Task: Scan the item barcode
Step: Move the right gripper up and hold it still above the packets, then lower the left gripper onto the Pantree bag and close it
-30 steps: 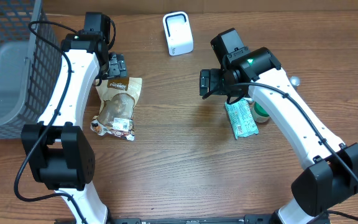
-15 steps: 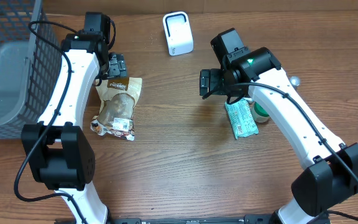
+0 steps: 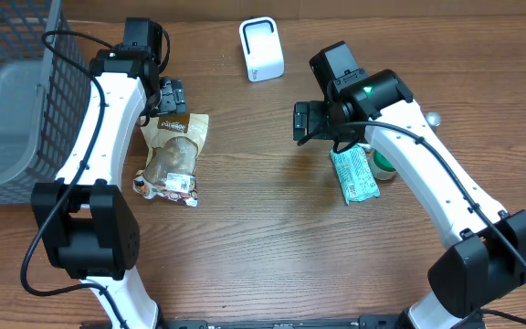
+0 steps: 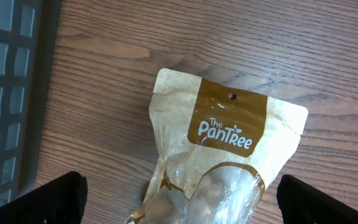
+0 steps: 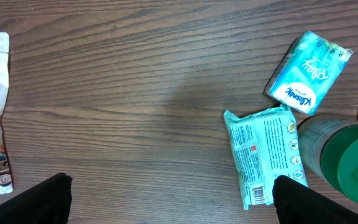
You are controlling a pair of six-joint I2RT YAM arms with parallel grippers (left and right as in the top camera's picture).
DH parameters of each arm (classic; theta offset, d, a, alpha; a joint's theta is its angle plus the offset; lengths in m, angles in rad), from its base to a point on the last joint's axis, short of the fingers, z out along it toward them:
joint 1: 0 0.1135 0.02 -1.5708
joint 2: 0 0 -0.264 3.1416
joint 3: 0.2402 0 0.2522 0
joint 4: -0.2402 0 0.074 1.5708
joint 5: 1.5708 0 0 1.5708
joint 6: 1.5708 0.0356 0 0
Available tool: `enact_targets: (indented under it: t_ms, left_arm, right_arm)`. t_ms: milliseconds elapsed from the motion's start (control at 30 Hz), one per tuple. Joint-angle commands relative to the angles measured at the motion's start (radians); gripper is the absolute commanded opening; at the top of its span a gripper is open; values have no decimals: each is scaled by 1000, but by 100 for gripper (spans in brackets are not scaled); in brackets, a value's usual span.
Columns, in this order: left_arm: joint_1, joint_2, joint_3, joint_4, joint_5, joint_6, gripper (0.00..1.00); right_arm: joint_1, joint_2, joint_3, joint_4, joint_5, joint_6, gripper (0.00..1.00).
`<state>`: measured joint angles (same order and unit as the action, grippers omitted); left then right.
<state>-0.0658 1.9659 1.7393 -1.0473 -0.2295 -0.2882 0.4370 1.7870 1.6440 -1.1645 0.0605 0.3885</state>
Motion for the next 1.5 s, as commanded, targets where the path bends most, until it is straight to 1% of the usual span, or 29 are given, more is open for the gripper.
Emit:
enact_targets:
  t_ms: [0,733,767,833,867,967,1233,1300,1333,1400,1467]
  left_arm:
    - [-7,-4,12,2,-13,0,100]
    - [-7,-4,12,2,-13,0,100]
    - [-7,-4,12,9,-31,16,100]
    - [-6,-4,12,53,-115,57,100]
    - [-5,-4,12,73,-139,57,100]
    - [-5,-4,12,104,-138,57,100]
    - [-13,-4,12,106,-137,57,100]
    - [-13,-4,12,158,-90,37,100]
    - [-14,-4,12,153,-37,-29,100]
    - [-14,-4,12,113,47,-33,100]
    - [-13,-4,12,47,75,-34,99]
  right_arm:
    - [-7,-3,11,4,17,-4,100]
    - [-7,-3,11,4,17,-5,100]
    - [-7,-3,11,4,17,-4,100]
    - [-7,-3,11,4,17,-5,100]
    - [-7,-3,11,4,17,-4,100]
    - [-7,-3,11,4,17,-4,100]
    - [-7,-3,11,4,17,-4,100]
    - [-7,-3,11,4,17,-5,100]
    - [-7,-3,11,4,17,-4,100]
    - [-7,-3,11,4,17,-4,100]
    - [-7,-3,11,4,17,-4,100]
